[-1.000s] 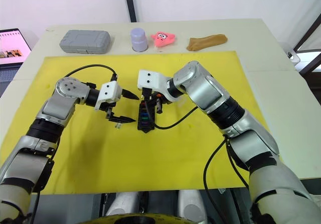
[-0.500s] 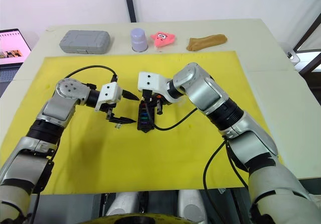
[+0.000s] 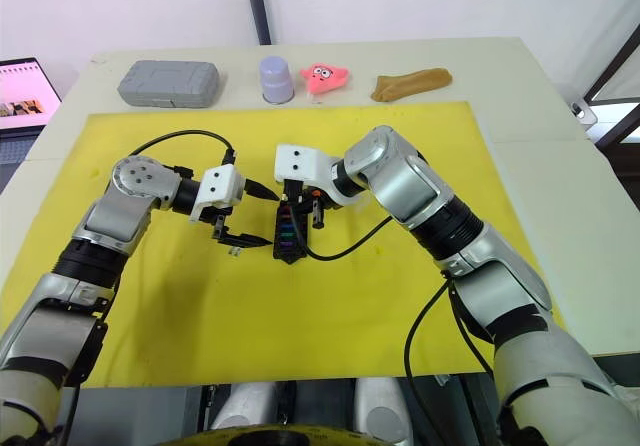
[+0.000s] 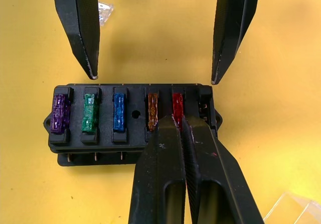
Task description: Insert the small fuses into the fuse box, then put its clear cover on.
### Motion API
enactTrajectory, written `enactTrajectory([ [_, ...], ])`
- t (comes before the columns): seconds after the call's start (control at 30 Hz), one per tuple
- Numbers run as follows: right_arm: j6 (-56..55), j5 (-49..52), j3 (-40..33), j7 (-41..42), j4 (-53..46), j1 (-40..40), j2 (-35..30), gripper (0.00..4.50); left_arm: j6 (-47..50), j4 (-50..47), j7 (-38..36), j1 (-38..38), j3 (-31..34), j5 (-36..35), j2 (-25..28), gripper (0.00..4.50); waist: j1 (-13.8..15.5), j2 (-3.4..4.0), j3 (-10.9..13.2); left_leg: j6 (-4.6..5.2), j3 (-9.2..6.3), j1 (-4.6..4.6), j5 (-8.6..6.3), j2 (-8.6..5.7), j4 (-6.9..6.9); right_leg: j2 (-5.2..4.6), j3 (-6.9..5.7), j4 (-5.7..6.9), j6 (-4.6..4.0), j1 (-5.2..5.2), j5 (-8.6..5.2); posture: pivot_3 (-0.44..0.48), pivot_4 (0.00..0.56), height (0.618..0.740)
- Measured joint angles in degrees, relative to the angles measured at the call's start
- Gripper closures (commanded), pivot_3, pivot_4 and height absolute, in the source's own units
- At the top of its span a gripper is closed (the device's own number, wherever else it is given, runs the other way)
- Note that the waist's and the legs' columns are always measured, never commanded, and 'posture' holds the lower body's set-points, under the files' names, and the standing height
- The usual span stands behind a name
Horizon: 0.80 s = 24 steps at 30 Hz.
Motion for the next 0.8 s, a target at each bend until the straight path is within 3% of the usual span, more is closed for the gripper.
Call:
enactTrajectory([
  [0.47, 1.99, -4.77, 6.25, 3.85, 0.5, -6.31, 0.85, 4.5, -0.01, -0.11, 0.29, 0.62, 0.0, 0.41, -0.21, 0.02, -0.09, 0.0, 0.0, 0.0, 0.0, -0.02, 0.0, 0.0, -0.02, 0.0, -0.01, 0.0, 0.0, -0.04, 0.0, 0.0, 0.15, 0.74],
  [0.8, 2.66, -5.8, 6.82, 5.54, 2.48, -7.89, 1.69, 4.5, 0.0, -0.19, 0.86, 1.18, 0.0, 0.42, -0.17, 0.02, -0.09, 0.0, 0.0, 0.0, 0.0, -0.03, 0.0, 0.0, 0.0, 0.0, -0.01, 0.0, 0.0, -0.04, 0.0, 0.0, 0.15, 0.74],
])
